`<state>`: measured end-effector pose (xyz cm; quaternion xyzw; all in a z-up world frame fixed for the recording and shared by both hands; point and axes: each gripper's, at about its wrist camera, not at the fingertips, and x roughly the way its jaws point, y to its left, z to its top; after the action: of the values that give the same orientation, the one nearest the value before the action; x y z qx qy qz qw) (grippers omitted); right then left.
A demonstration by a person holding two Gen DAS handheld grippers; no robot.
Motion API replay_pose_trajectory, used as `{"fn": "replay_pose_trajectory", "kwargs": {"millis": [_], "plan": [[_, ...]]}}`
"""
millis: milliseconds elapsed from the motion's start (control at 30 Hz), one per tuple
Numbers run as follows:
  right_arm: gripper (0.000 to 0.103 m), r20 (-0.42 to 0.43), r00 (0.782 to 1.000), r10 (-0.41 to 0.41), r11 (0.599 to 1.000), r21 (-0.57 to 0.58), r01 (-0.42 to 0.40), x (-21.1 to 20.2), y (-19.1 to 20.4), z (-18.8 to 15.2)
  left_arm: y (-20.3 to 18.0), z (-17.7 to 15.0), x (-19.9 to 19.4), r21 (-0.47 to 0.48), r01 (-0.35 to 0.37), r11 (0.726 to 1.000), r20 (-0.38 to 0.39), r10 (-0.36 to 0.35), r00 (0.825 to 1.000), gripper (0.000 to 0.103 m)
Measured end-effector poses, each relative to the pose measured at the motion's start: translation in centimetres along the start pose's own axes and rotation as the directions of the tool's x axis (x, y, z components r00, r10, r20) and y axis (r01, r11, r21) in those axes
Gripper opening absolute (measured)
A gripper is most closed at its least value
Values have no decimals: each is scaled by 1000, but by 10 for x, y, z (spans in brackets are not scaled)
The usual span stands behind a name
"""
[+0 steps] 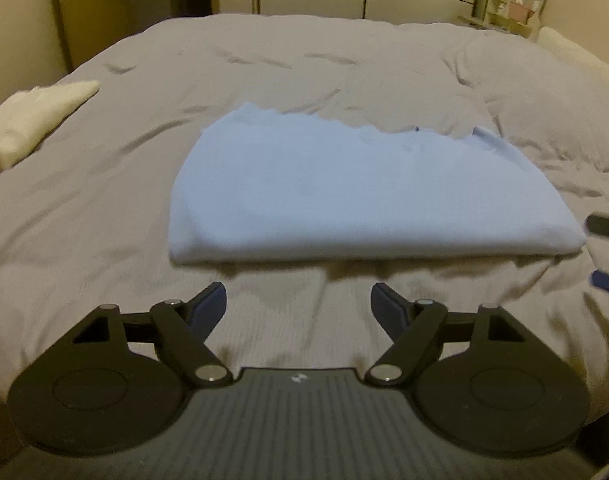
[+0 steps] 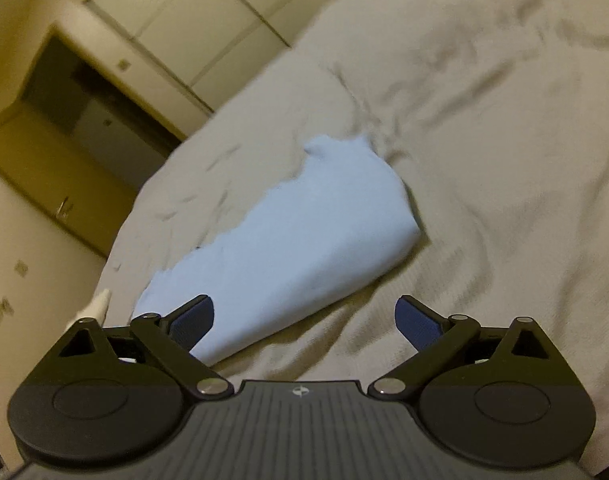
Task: Fold clothes
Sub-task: 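Grasp one end of the folded sweatshirt with the right gripper and fold it over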
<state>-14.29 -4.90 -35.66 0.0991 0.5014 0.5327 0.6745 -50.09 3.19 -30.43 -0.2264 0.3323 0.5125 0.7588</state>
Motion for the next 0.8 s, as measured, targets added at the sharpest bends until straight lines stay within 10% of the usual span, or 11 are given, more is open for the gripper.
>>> {"fn": "replay_pose_trajectory", "kwargs": {"millis": [333, 800], "plan": [[57, 23, 999, 37, 942, 332, -42, 44, -51, 15, 8, 34, 42, 1, 64, 998, 6, -64, 998, 65], [38, 33, 998, -57, 956, 290, 45, 65, -45, 16, -8, 46, 97, 107, 100, 989, -41, -96, 995, 73]]}}
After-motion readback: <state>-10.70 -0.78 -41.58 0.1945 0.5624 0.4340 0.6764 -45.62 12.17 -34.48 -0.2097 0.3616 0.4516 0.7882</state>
